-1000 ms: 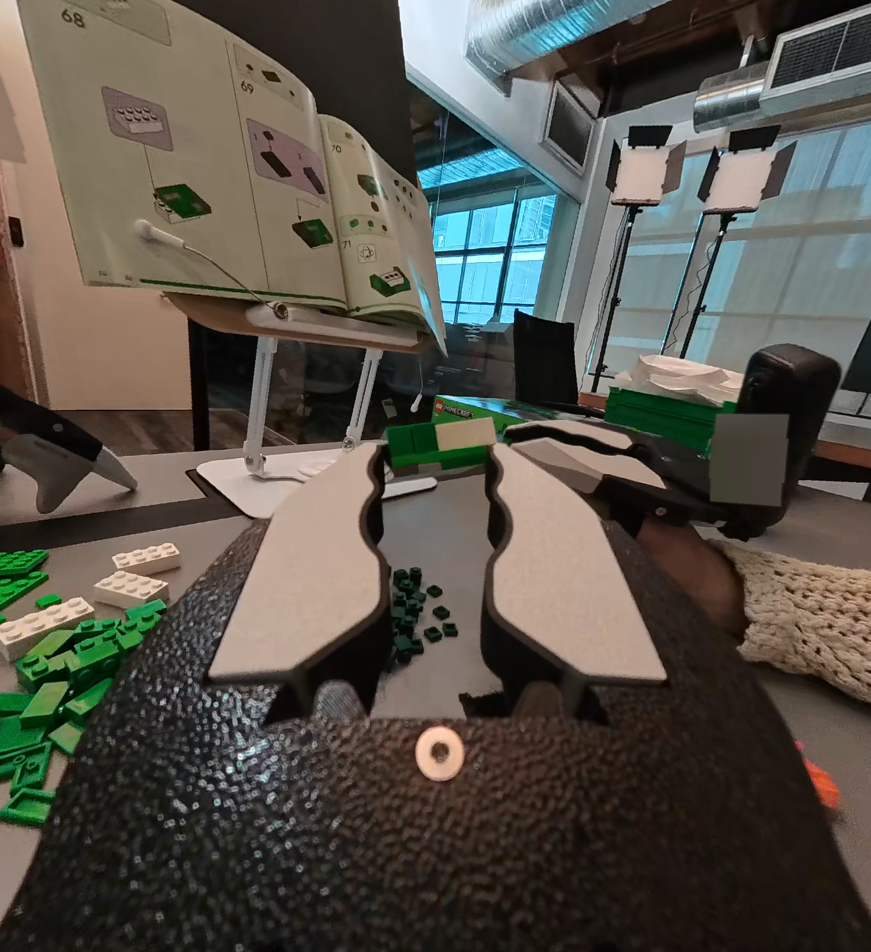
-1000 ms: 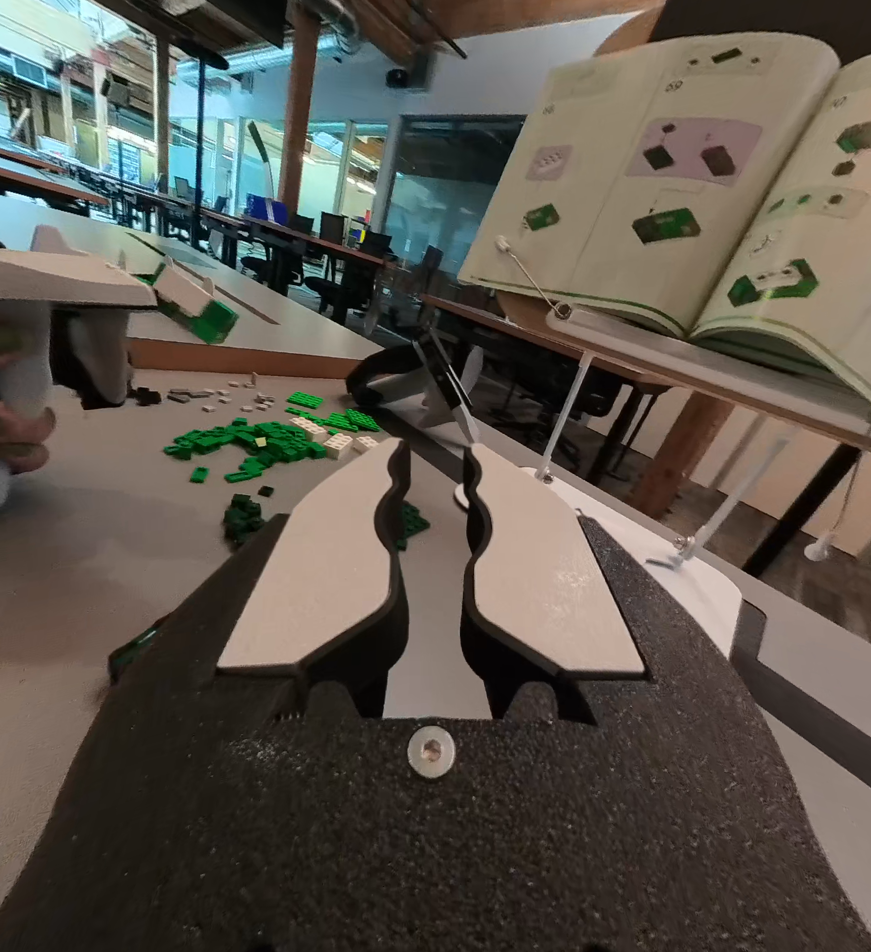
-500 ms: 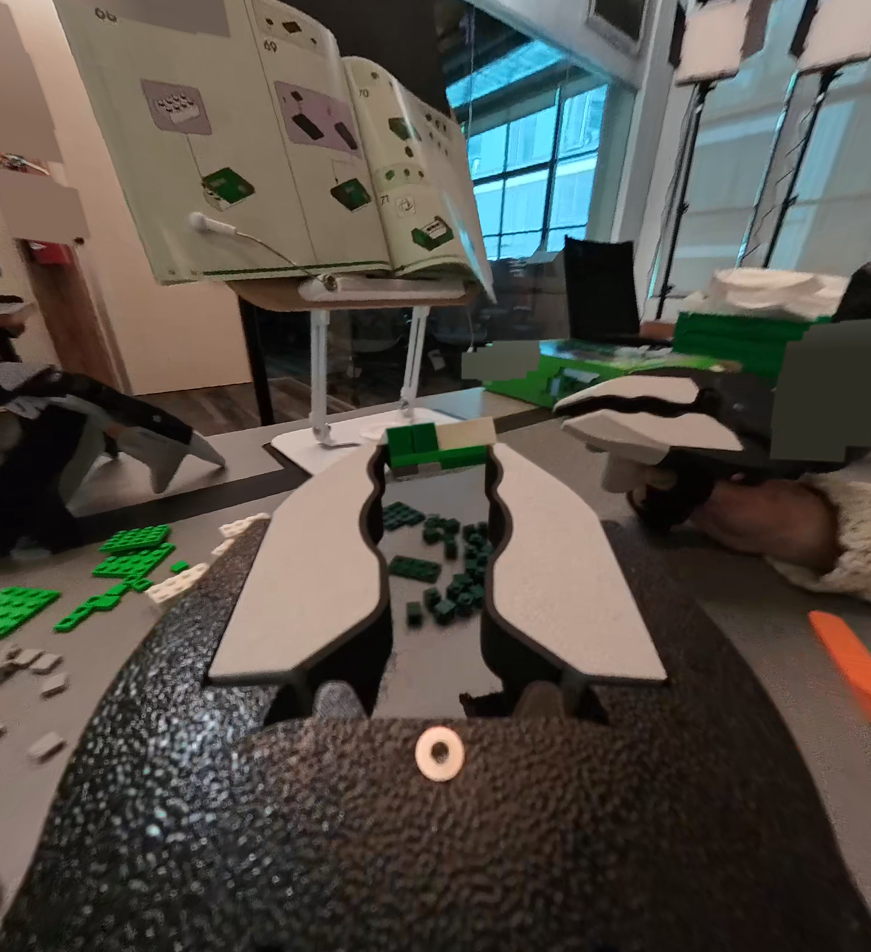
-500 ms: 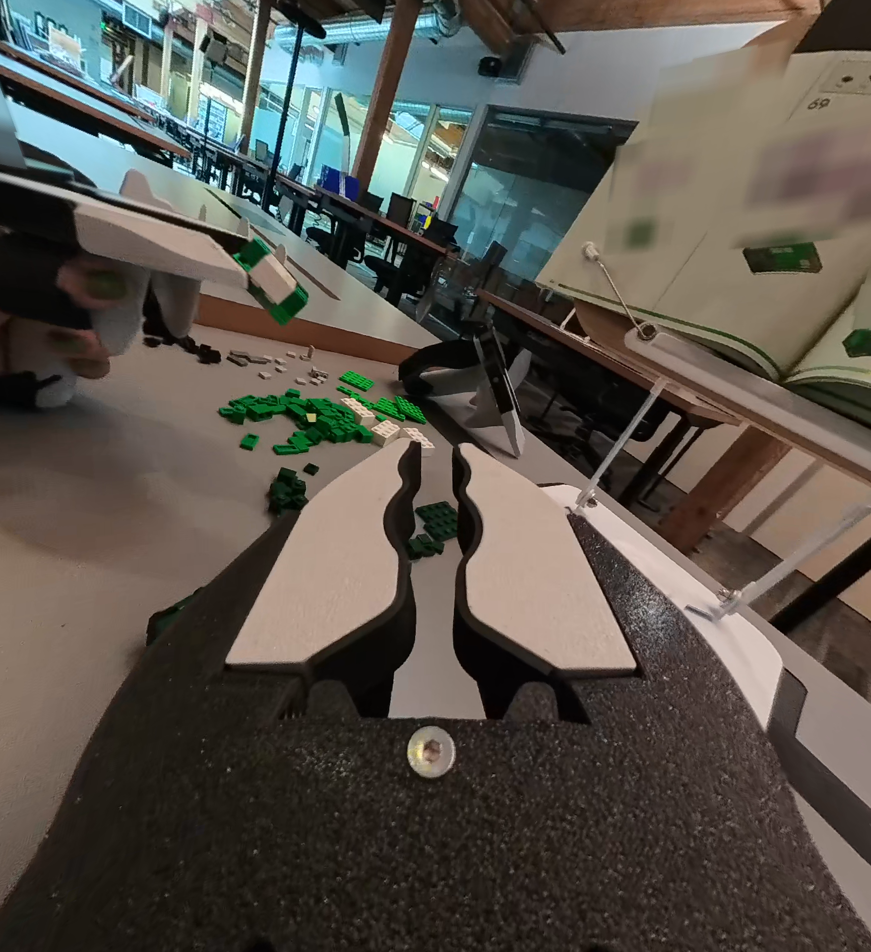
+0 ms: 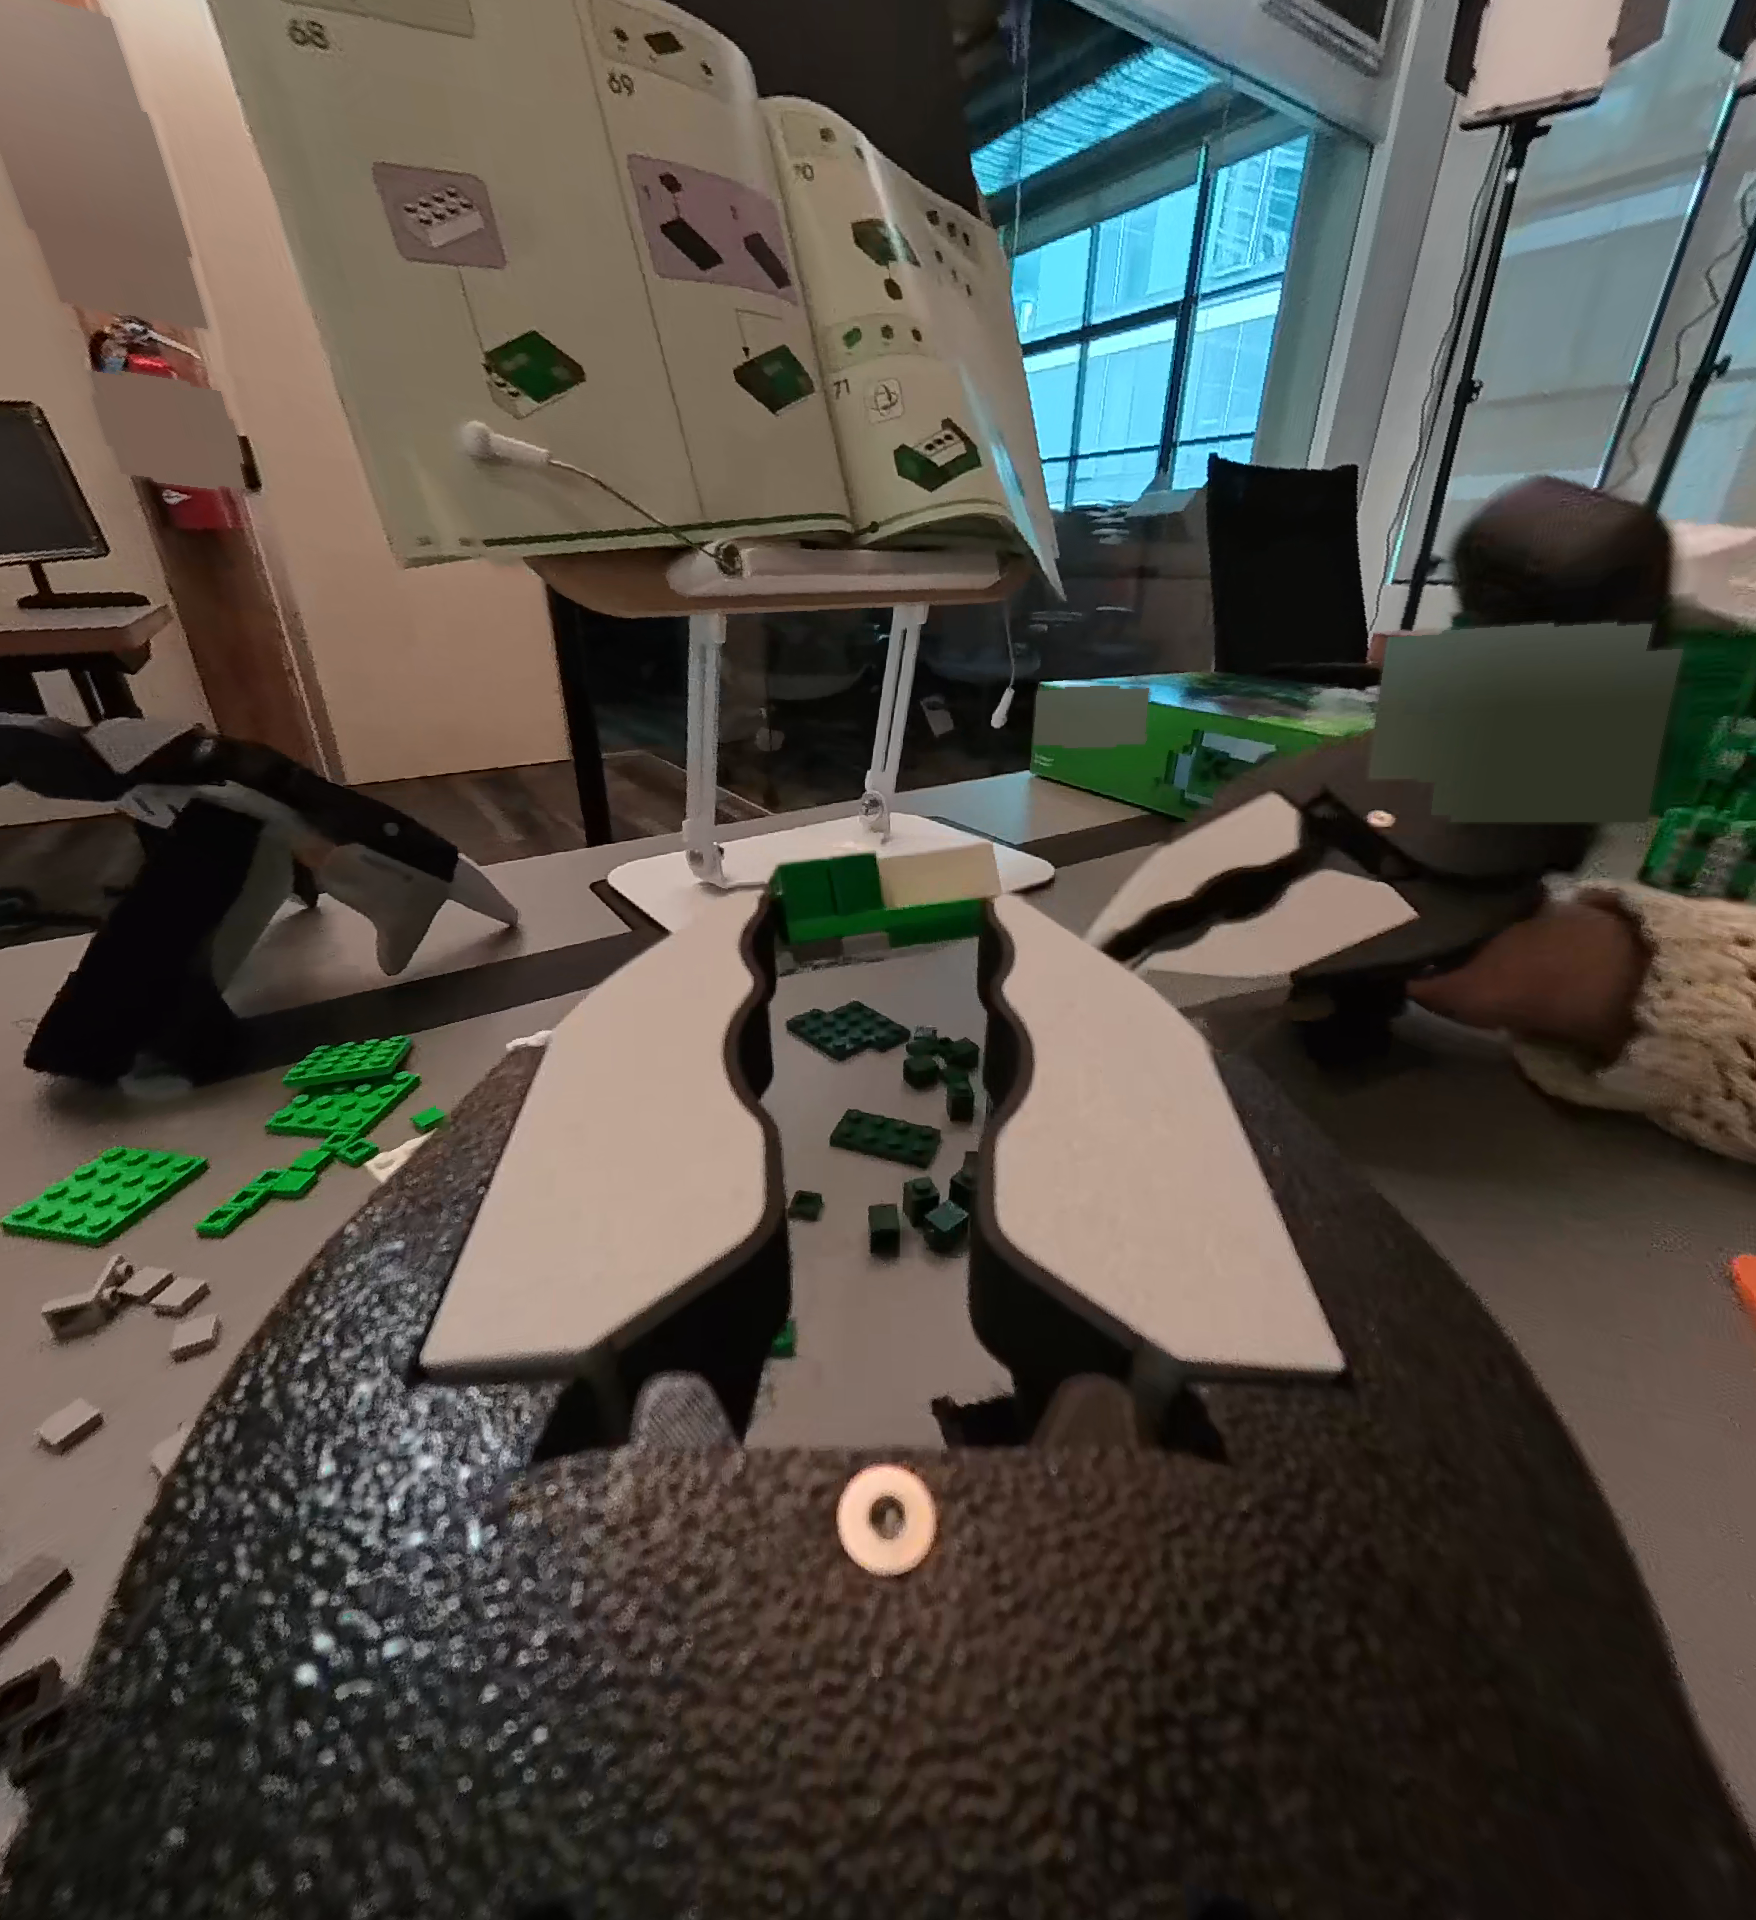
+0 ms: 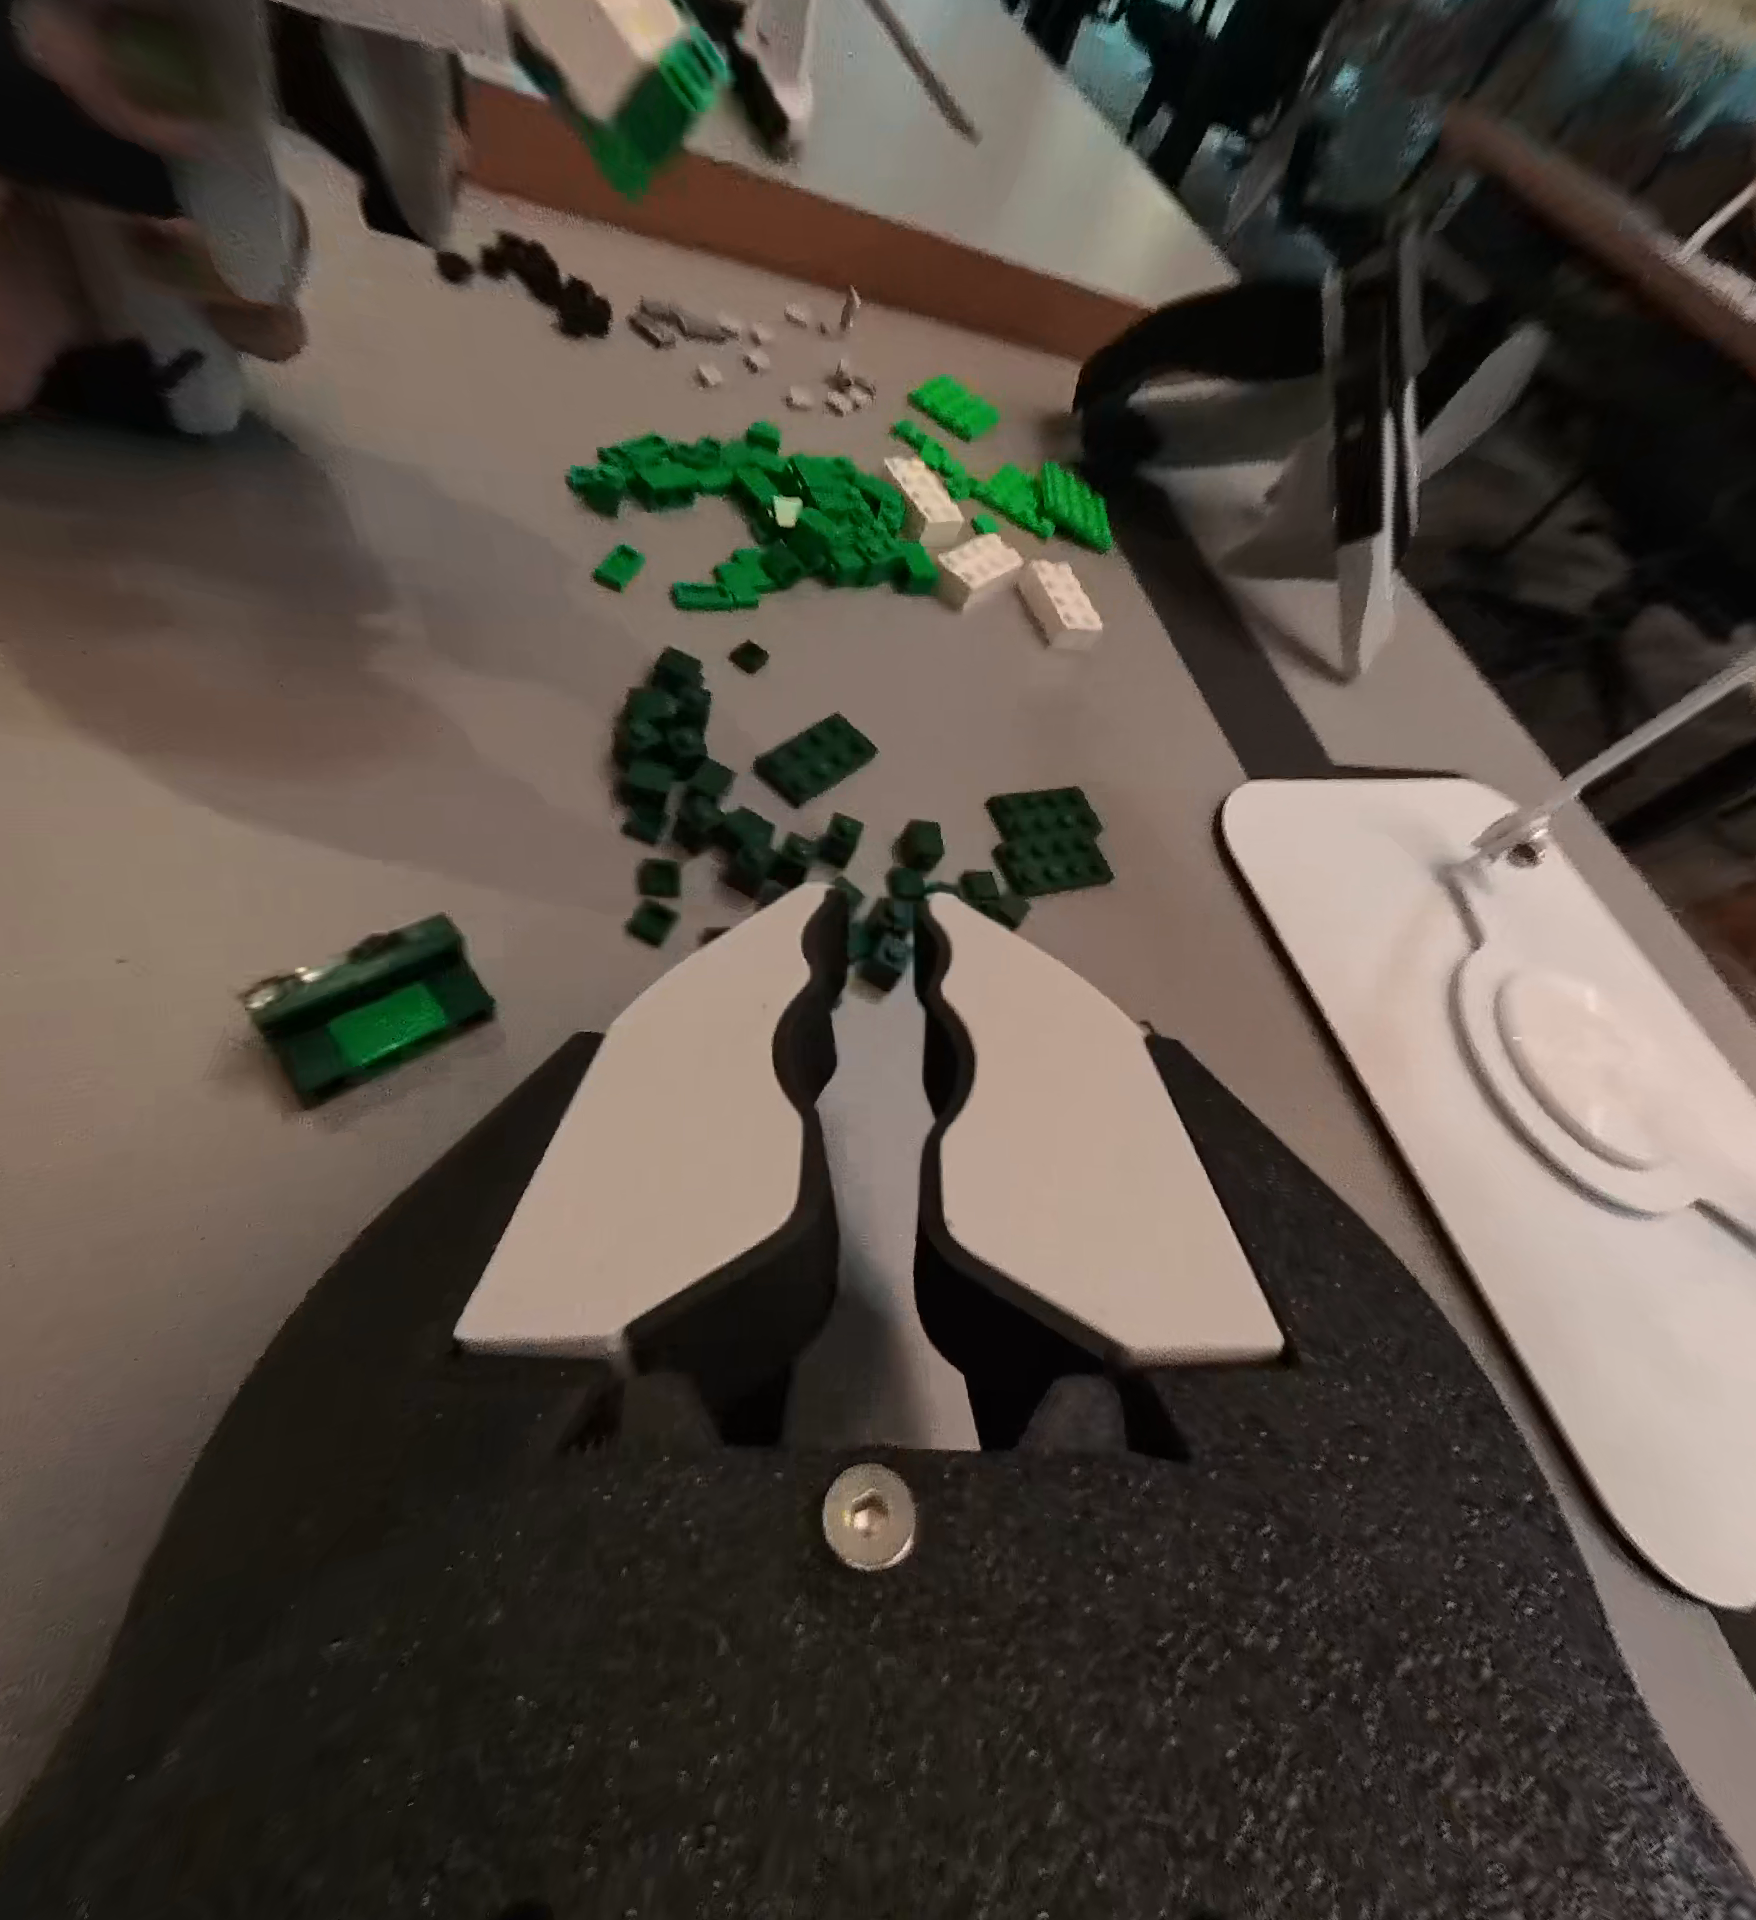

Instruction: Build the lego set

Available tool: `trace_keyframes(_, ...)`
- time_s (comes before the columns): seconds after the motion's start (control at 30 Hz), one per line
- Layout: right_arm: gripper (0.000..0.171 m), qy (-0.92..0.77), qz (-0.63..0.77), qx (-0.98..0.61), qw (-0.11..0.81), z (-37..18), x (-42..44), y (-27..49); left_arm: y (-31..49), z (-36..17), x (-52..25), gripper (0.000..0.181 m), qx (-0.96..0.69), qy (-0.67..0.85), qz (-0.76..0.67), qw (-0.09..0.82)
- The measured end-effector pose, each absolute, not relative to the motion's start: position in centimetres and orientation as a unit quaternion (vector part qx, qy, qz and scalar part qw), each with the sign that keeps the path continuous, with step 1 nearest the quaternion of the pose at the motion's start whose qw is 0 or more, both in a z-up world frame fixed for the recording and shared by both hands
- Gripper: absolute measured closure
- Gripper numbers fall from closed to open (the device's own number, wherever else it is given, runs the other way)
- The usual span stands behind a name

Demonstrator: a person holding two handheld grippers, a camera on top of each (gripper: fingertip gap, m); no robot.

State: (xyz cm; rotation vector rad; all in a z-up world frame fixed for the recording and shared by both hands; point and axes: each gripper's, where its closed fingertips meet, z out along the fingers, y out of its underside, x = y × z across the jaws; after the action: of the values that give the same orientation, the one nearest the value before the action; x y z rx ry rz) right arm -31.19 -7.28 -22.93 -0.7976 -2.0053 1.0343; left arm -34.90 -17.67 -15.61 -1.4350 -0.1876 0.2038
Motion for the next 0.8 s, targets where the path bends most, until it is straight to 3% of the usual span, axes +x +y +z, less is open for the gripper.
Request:
trace_keyframes(0.2, 0.158, -0.816, 0.412, -0.338, 0.222, -24.9, -31.6, -7.3, -17.1, -16.0, -34.3, 0.145, -0.672, -0.063, 0.100, 0.731)
trace_keyframes(0.8, 0.156, -0.814, 0.377, -0.395, 0.196, -26.2, -32.4, -6.5, -16.6, -16.4, -33.7, 0.145, -0.682, -0.039, 0.114, 0.721)
